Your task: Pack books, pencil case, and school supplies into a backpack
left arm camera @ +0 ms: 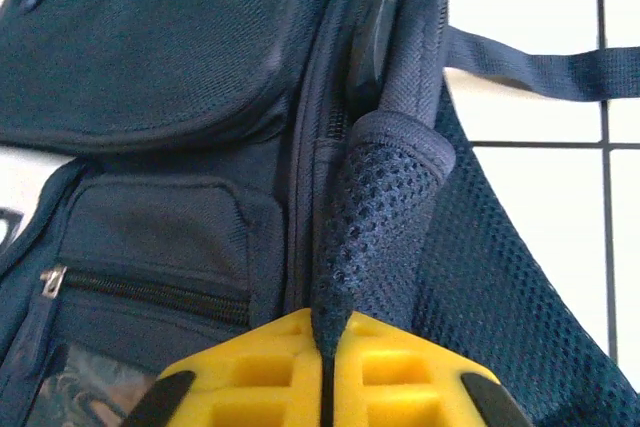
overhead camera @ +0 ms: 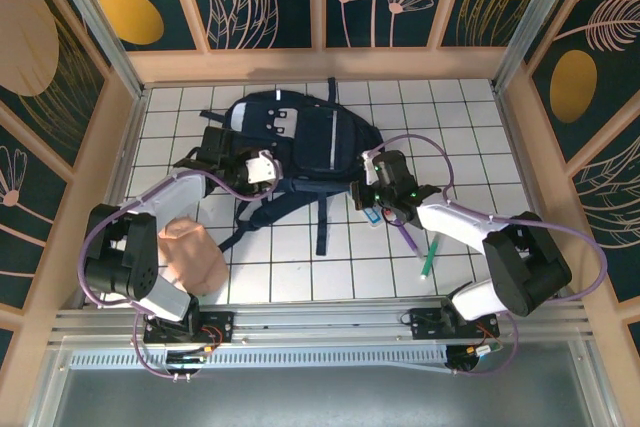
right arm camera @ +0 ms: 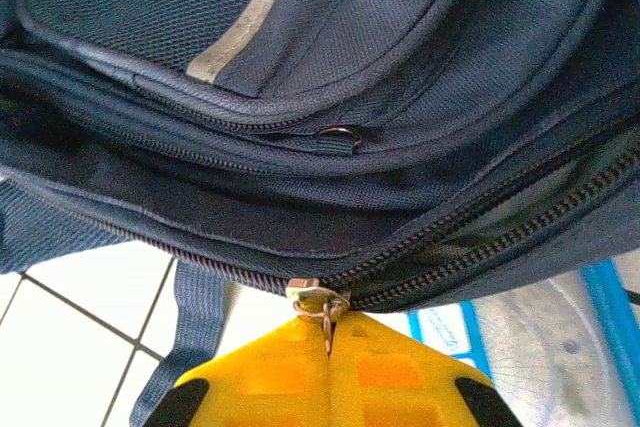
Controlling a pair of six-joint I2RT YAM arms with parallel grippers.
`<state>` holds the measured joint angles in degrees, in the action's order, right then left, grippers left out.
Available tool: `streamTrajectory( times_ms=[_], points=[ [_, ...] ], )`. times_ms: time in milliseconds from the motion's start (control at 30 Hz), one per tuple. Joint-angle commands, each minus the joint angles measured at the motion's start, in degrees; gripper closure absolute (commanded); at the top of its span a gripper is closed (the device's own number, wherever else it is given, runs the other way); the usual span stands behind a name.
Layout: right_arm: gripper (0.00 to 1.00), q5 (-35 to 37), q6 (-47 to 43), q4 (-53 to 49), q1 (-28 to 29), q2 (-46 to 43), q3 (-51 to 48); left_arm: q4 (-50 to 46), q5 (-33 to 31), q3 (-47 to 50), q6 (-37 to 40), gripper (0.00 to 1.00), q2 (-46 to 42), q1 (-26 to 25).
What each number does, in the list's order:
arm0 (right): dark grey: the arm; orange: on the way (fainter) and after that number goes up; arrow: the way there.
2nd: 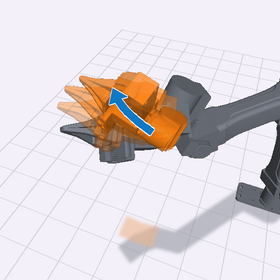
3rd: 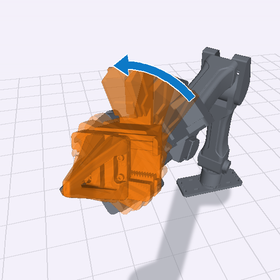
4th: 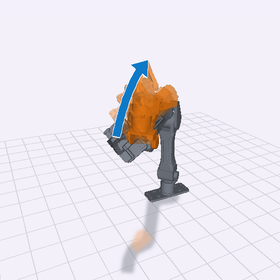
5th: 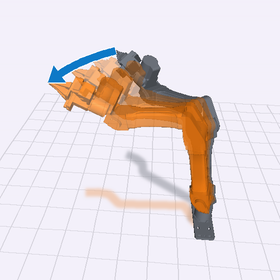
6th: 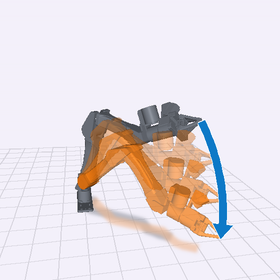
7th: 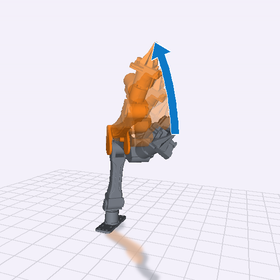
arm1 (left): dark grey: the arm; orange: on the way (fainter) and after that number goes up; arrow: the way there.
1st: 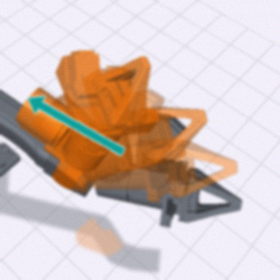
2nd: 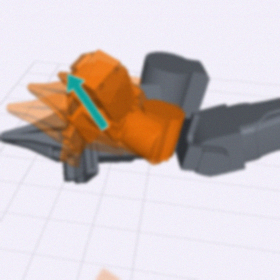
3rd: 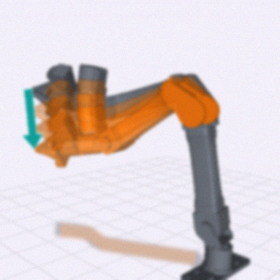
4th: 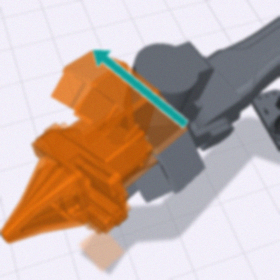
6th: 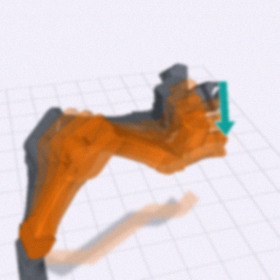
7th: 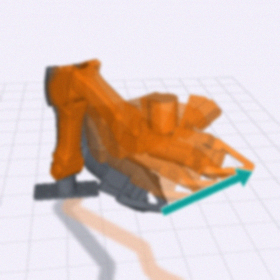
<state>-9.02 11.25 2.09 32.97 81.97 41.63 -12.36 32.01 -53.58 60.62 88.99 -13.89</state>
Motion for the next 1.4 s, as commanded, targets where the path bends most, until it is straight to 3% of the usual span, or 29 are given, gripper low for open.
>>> streamTrajectory(
  times_ms=[0,33,167,300,367,467,700,833,967,1167,1367],
  points=[
    [1.0,-6.1,-1.46,-2.88,-1.25,-0.68,1.26,7.73,-3.11,-1.79,-2.06,0.1,1.89,3.17],
    [1.0,-9.61,-1.32,-2.16,-1.32,-0.21,1.56,6.57,-0.4,-4.05,-2.39,0.01,2.23,3.19],
    [1.0,-20.48,-0.12,1.49,-1.26,2.56,3.28,1.74,10.83,-3.81,-2.24,0.01,-1.2,0.63],
    [1.0,-28.24,0.41,3.81,-1.28,5.27,5.78,4.84,6.58,2.44,-4.08,0.01,-6.63,-9.09],
    [1.0,-30.03,-0.59,3.78,-0.86,6.49,7.27,7.04,8.4,3.61,-8.46,0.01,-6.58,-11.42],
    [1.0,-31.42,-1.65,2.78,-0.33,7.78,8.99,9.1,3.67,4.57,-10.52,0.01,-5.37,-13.7],
    [1.0,-34.59,-2.0,1.11,0.19,8.25,10.02,9.95,-3.02,3.95,-9.69,0.23,-1.06,-15.67],
    [1.0,-33.55,-1.27,0.56,0.35,7.76,9.45,9.73,-5.5,3.94,-8.69,0.47,1.37,-15.82],
    [1.0,-27.64,-1.72,-3.18,0.41,7.4,10.01,8.87,-9.45,4.7,-6.61,0.97,1.09,-15.79],
    [1.0,-7.63,0.05,-14.08,-1.25,7.46,11.5,6.15,-14.99,5.51,-1.54,1.0,-1.7,-15.07],
    [1.0,-3.47,3.96,-16.34,-9.45,6.79,9.87,4.28,-13.83,6.84,3.82,1.0,-5.35,-9.99]
  ],
)
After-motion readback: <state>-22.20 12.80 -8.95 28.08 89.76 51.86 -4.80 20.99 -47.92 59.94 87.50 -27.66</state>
